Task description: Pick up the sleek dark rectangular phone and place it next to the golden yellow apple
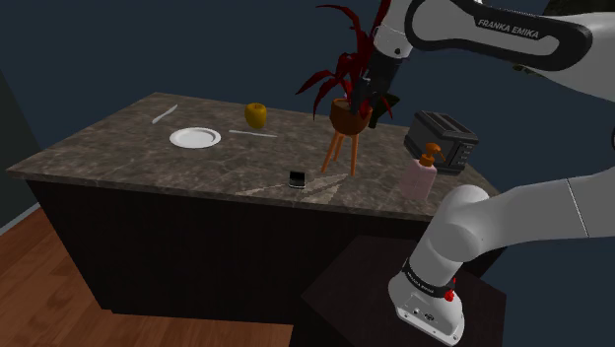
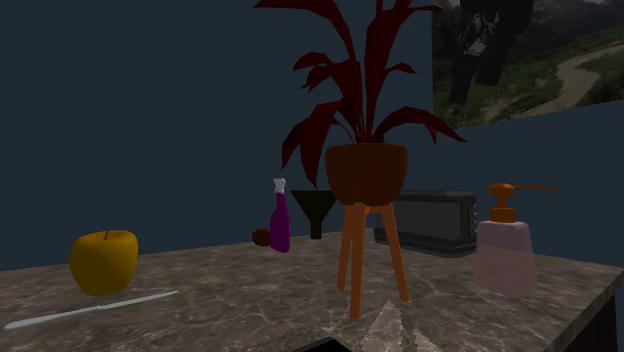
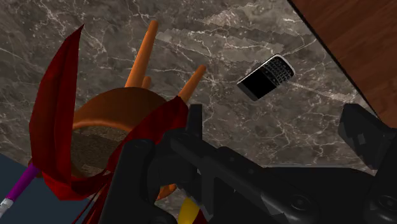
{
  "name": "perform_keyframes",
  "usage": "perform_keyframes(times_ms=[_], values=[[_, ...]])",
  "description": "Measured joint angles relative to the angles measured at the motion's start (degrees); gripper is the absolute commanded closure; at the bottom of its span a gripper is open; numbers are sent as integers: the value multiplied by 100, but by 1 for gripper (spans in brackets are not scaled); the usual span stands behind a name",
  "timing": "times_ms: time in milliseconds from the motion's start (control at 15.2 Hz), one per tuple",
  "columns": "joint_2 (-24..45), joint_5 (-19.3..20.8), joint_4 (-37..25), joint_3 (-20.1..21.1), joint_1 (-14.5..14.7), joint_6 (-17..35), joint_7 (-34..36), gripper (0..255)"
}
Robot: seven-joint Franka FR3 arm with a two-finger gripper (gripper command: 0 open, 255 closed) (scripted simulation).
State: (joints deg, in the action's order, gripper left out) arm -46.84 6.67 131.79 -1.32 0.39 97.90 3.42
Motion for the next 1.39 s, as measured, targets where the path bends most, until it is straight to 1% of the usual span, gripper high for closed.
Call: perform_keyframes(times_ms=[66, 198, 660, 990, 1386], values=[[0, 0, 0, 0, 0, 0, 0, 0], [56, -31, 180, 78, -43, 214, 218, 0], [670, -164, 909, 497, -286, 1451, 1434, 0], [1399, -193, 1193, 829, -489, 2385, 2370, 0], [2558, -42, 1185, 1212, -798, 3426, 3553, 0]])
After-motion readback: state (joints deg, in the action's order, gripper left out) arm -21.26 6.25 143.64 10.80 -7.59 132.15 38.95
